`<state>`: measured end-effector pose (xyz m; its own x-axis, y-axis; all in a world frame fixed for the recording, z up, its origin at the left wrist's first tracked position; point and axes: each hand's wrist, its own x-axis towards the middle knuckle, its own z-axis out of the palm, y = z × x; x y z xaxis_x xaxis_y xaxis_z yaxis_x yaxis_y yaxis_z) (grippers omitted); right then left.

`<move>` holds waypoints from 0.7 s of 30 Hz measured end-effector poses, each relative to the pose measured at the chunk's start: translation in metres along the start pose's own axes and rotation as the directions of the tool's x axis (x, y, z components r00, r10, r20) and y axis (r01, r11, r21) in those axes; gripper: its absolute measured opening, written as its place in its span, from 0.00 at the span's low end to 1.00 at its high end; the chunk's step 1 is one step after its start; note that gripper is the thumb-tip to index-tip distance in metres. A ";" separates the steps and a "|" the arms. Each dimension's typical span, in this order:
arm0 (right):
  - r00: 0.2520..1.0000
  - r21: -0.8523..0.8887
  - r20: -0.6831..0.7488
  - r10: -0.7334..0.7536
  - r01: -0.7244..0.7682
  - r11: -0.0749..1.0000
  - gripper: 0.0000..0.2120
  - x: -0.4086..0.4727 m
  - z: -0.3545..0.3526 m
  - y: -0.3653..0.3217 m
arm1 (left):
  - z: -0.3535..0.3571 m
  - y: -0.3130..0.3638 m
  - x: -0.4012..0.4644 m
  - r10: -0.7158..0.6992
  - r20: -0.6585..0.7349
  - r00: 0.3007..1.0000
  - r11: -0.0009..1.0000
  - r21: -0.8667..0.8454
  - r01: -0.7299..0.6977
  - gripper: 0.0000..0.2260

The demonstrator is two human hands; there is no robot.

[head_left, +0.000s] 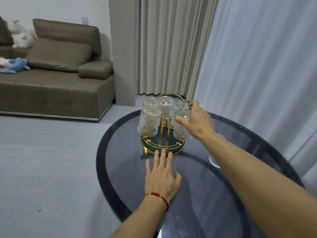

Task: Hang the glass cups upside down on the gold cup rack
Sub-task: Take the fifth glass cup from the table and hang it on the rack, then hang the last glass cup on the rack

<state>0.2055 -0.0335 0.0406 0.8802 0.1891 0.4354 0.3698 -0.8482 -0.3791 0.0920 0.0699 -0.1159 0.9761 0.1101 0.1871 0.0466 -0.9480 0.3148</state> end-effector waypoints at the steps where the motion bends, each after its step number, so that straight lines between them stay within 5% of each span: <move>1: 1.000 0.010 0.007 -0.004 0.003 1.000 0.35 -0.002 0.001 0.002 | 0.000 0.000 0.000 0.002 -0.002 1.000 1.000 -0.002 -0.002 0.32; 5: 1.000 0.145 0.017 -0.021 0.018 0.989 0.34 -0.028 0.000 0.017 | -0.003 0.001 -0.001 0.013 -0.025 1.000 1.000 -0.009 -0.013 0.32; 11: 0.900 0.195 -0.385 0.203 -0.135 0.971 0.31 -0.123 0.008 0.079 | -0.015 0.008 -0.006 0.016 -0.081 0.997 1.000 0.021 -0.014 0.29; 17: 0.834 0.399 0.086 0.545 -0.530 0.748 0.56 -0.133 0.018 0.119 | -0.030 0.025 -0.009 0.052 -0.204 0.978 0.996 -0.059 -0.065 0.22; 21: 0.787 0.334 0.156 0.598 -0.611 0.718 0.58 -0.114 0.026 0.131 | -0.036 0.035 -0.012 0.068 -0.255 0.964 0.984 -0.145 -0.107 0.20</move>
<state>0.1609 -0.1532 -0.0799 0.9596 -0.2812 -0.0112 -0.1733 -0.5591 -0.8108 0.0747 0.0459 -0.0734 0.8905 0.1182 0.4394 -0.0897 -0.9012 0.4240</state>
